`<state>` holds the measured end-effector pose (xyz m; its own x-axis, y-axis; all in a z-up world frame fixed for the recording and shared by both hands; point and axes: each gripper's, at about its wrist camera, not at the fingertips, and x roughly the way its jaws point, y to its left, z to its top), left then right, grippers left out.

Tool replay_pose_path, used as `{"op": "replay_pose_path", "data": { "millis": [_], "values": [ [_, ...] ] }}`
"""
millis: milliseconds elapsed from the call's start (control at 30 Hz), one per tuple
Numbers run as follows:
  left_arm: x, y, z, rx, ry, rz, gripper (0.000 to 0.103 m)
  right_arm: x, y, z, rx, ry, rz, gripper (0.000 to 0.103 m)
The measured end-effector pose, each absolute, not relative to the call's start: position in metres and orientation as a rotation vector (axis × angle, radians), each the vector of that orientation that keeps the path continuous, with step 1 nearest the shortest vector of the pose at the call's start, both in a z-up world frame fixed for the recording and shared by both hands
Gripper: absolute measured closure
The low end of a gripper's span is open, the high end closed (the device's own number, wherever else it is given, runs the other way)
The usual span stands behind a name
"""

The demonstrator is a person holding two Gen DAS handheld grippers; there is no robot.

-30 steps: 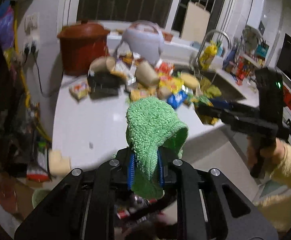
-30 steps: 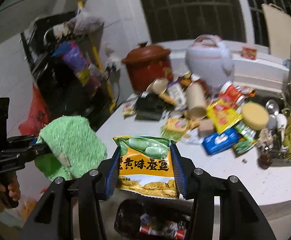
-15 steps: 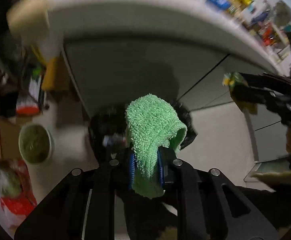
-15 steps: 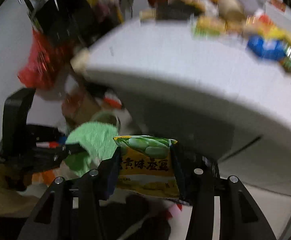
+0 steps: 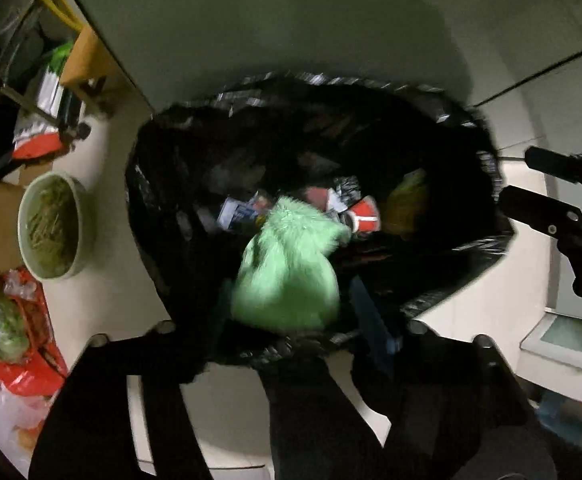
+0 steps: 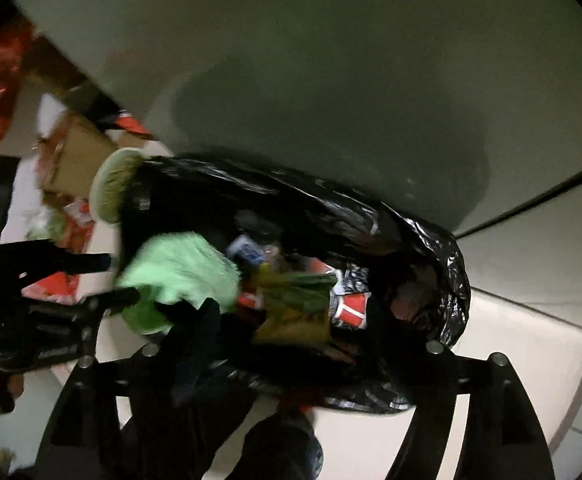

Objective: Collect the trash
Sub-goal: 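Carry the towel and snack bag over the black bag and open both tools, then grasp the yellow toy box with the right tool while the left grasps the tape roll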

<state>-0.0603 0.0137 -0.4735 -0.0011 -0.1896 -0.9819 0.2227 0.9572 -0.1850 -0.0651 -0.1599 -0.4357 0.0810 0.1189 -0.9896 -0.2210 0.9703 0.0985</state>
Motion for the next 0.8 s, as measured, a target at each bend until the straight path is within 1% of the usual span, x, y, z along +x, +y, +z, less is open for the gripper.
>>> {"op": "replay_pose_path", "data": {
  "millis": [67,133,233,333,367,467,567,633,667,700,733,800],
  "values": [
    [-0.057,0.017,-0.486,0.042,1.565,-0.293,0.037,-0.062,-0.166,-0.448,-0.067,1.489,0.235,0.029],
    [-0.057,0.019,-0.490,0.057,1.575,-0.276,0.036,-0.062,-0.171,-0.448,-0.064,1.488,0.224,0.029],
    [-0.060,0.025,-0.477,0.062,1.550,-0.264,0.036,-0.062,-0.178,-0.435,-0.041,1.475,0.210,0.029],
    [-0.060,0.027,-0.455,0.057,1.519,-0.268,0.036,-0.063,-0.184,-0.403,-0.006,1.438,0.216,0.029],
    [-0.061,0.027,-0.437,0.053,1.494,-0.281,0.036,-0.062,-0.184,-0.390,0.004,1.423,0.225,0.029],
    [-0.067,0.024,-0.381,0.046,1.414,-0.338,0.036,-0.064,-0.181,-0.326,0.045,1.350,0.298,0.029],
    [-0.076,0.018,-0.311,0.035,1.305,-0.400,0.026,-0.069,-0.175,-0.260,0.061,1.257,0.385,0.029],
    [-0.083,0.015,-0.261,0.010,1.218,-0.444,0.019,-0.073,-0.171,-0.203,0.073,1.156,0.465,0.029],
    [-0.084,0.013,-0.245,0.003,1.190,-0.448,0.017,-0.076,-0.167,-0.172,0.077,1.096,0.504,0.027],
    [-0.085,0.011,-0.229,-0.007,1.156,-0.448,0.016,-0.077,-0.165,-0.151,0.068,1.050,0.517,0.023],
    [-0.085,0.010,-0.208,-0.030,1.117,-0.451,0.016,-0.076,-0.163,-0.136,0.057,1.014,0.519,0.021],
    [-0.084,0.006,-0.184,-0.058,1.061,-0.446,0.016,-0.072,-0.162,-0.106,0.044,0.937,0.504,0.021]
  ]
}}
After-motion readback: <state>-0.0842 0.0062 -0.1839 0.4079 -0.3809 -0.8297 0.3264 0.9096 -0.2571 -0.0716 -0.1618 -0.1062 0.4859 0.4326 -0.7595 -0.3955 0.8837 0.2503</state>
